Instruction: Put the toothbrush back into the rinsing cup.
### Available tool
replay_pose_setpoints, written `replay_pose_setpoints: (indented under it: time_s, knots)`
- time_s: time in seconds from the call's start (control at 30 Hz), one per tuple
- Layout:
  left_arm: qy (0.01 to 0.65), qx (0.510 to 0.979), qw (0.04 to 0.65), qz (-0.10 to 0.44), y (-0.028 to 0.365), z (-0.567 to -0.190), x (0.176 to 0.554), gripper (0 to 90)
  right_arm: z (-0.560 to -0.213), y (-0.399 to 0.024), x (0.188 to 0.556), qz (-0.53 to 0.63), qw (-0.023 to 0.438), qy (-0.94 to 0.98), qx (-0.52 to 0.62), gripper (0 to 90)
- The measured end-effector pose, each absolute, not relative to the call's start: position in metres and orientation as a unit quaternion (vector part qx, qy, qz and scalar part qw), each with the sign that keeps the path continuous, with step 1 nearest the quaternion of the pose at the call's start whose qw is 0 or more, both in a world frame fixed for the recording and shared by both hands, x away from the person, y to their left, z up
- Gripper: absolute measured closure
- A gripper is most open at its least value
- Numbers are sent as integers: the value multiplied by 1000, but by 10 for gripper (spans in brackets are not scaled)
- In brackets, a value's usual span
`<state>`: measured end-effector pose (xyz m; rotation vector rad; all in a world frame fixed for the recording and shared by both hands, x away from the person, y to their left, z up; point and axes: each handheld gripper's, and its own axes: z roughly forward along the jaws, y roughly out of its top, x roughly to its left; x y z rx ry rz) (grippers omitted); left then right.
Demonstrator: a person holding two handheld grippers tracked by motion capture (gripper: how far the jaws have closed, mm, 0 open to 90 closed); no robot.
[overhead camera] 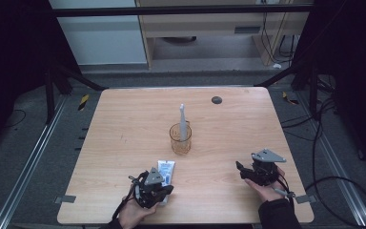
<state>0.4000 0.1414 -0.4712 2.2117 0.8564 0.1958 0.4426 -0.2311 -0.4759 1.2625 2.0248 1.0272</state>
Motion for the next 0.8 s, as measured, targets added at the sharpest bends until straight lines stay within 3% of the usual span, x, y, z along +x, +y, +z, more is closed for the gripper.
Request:
replay_pose_setpoints:
  time_s: [0.8]
  knots:
    - [344, 863, 358, 89, 163, -468, 393, 897, -476, -232, 443, 377, 269, 750, 472, 313]
